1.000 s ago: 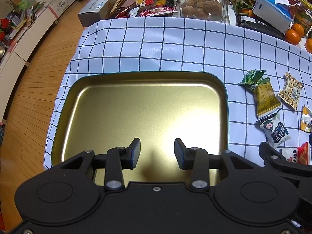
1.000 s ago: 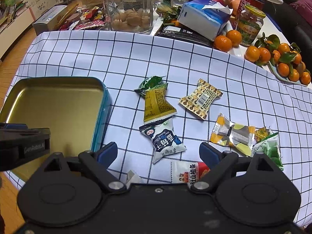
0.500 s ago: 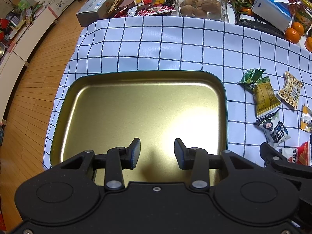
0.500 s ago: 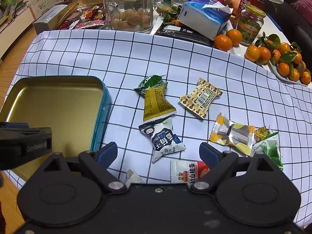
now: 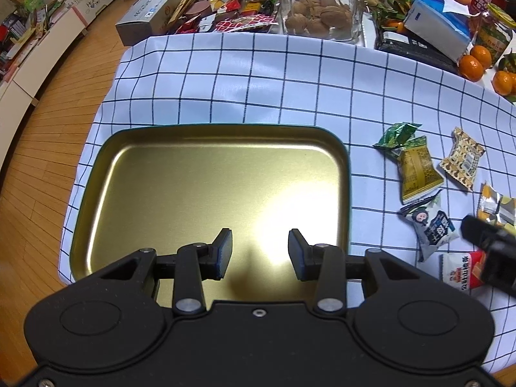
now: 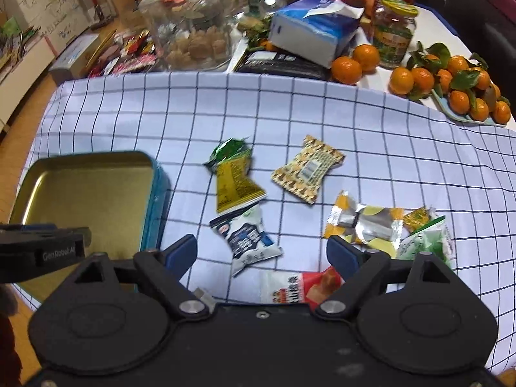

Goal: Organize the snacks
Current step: 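Lower the right tool onto the green-and-white snack bag and close it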

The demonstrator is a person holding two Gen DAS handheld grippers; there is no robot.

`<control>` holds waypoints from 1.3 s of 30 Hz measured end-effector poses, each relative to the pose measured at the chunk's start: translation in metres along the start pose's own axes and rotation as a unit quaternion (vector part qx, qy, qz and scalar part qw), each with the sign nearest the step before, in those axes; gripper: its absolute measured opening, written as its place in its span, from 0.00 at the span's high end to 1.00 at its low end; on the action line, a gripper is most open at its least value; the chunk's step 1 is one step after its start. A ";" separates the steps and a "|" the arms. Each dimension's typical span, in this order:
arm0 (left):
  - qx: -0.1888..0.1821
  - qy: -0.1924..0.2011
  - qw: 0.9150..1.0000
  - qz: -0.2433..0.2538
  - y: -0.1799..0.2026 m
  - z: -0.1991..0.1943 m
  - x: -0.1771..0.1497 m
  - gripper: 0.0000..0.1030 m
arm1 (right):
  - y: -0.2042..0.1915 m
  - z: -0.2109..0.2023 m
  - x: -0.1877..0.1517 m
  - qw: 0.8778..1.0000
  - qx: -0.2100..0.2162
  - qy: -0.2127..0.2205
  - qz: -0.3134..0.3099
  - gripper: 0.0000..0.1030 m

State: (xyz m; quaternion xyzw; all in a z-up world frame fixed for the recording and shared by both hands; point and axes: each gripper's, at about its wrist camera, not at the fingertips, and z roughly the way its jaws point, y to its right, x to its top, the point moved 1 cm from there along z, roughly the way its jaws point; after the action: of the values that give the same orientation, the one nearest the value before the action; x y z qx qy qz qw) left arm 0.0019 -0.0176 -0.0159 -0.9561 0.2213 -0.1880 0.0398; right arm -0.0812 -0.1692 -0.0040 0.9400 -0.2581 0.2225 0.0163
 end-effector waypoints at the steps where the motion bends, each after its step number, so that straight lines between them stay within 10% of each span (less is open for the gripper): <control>1: -0.002 0.000 1.000 0.002 0.002 0.000 0.000 0.53 | 0.008 -0.001 0.003 1.000 0.001 0.003 0.012 0.15; 19: -0.081 -0.011 0.996 0.032 0.066 -0.008 0.011 0.53 | 0.146 -0.002 0.016 0.987 -0.041 0.005 0.157 0.31; 39: -0.111 -0.038 0.991 0.060 0.145 0.009 0.032 0.53 | 0.174 0.040 0.010 0.969 0.066 -0.118 0.205 0.32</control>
State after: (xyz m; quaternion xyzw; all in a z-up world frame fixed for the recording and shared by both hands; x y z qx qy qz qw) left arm -0.0268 -0.1618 -0.0364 -0.9460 0.2963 -0.1228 -0.0468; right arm -0.1431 -0.3306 -0.0501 0.8856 -0.4304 0.1246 -0.1224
